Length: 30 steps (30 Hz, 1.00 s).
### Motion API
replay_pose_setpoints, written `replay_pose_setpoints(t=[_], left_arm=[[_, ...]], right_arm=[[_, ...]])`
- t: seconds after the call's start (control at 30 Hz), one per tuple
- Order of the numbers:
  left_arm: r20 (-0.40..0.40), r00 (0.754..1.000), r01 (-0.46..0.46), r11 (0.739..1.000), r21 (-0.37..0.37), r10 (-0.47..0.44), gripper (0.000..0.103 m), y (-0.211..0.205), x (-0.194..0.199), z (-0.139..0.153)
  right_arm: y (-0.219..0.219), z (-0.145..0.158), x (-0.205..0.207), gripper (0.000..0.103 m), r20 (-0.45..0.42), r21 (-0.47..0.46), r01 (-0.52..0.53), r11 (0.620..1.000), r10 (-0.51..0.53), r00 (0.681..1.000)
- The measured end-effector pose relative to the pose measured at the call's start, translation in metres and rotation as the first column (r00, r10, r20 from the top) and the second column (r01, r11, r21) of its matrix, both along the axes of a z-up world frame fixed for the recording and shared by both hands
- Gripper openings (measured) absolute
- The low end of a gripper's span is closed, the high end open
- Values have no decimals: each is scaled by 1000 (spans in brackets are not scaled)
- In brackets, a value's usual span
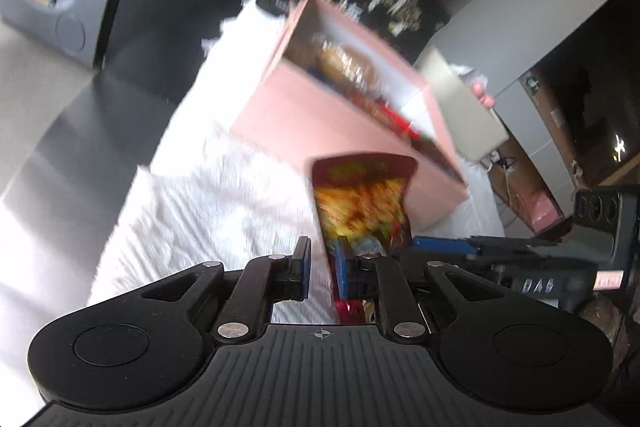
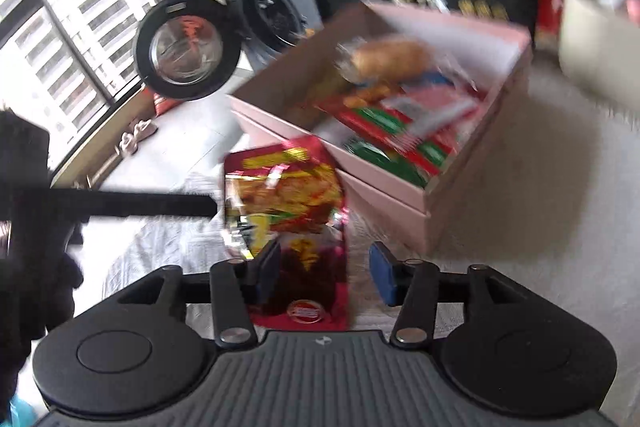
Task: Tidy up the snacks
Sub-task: 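Bring the red snack bag over the pink box with the left tool while the right tool follows, then drop the red bag into the pink box with the left tool while the right drops its packet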
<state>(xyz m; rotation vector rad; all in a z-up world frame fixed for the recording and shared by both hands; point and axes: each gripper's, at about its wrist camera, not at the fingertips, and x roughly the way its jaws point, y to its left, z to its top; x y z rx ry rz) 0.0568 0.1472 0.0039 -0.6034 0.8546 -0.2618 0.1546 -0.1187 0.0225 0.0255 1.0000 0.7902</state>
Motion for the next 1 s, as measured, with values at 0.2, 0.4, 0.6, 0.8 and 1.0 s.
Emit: replay_pose_setpoints(t=[0.2, 0.4, 0.6, 0.8, 1.0], left_arm=[[17, 1000, -21, 996, -83, 23, 35, -3, 4, -9], [23, 998, -54, 988, -144, 58, 37, 9, -3, -3], [88, 993, -61, 990, -124, 73, 38, 12, 5, 26], [197, 978, -56, 998, -36, 62, 39, 5, 47, 67], [201, 980, -59, 967, 249, 8, 39, -27, 113, 82]], right_arm=[[9, -7, -9, 49, -16, 60, -33, 998, 34, 999], [15, 20, -30, 32, 100, 29, -101, 994, 98, 990], [17, 46, -30, 29, 152, 57, -100, 993, 90, 984], [16, 72, -3, 29, 205, 100, -46, 994, 24, 978], [28, 76, 45, 29, 277, 46, 52, 998, -63, 959]])
